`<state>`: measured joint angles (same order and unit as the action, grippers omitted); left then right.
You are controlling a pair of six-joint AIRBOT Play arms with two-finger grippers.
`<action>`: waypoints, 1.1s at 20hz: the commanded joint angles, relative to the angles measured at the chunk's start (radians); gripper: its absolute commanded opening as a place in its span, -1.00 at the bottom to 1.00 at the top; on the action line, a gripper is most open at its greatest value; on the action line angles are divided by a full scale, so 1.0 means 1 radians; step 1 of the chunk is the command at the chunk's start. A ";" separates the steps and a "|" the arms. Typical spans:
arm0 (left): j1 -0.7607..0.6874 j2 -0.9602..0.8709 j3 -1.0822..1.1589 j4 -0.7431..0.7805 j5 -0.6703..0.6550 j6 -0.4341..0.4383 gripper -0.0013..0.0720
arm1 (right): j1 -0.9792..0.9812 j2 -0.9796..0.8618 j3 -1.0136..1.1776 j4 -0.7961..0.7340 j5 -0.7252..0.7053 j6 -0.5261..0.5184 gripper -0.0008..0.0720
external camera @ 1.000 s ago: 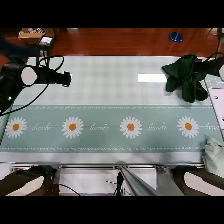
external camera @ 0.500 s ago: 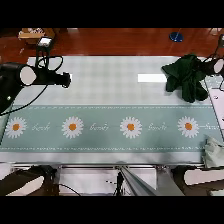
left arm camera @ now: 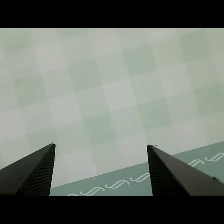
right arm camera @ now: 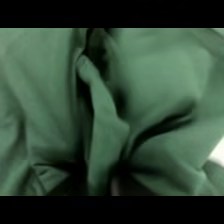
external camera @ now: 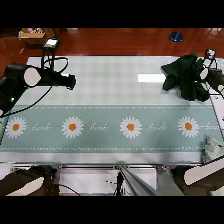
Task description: Fold the shirts.
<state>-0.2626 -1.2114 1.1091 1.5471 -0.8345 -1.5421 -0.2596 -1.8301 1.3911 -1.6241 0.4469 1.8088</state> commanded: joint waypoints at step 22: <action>-0.006 0.246 0.647 -0.115 -0.601 -0.052 1.00 | 0.430 1.052 -0.005 0.202 0.606 -0.151 -0.85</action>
<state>-0.2684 -1.0225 1.7390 1.4750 -1.3392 -1.5726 0.0498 -0.8364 1.3895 -1.5272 0.7769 1.6821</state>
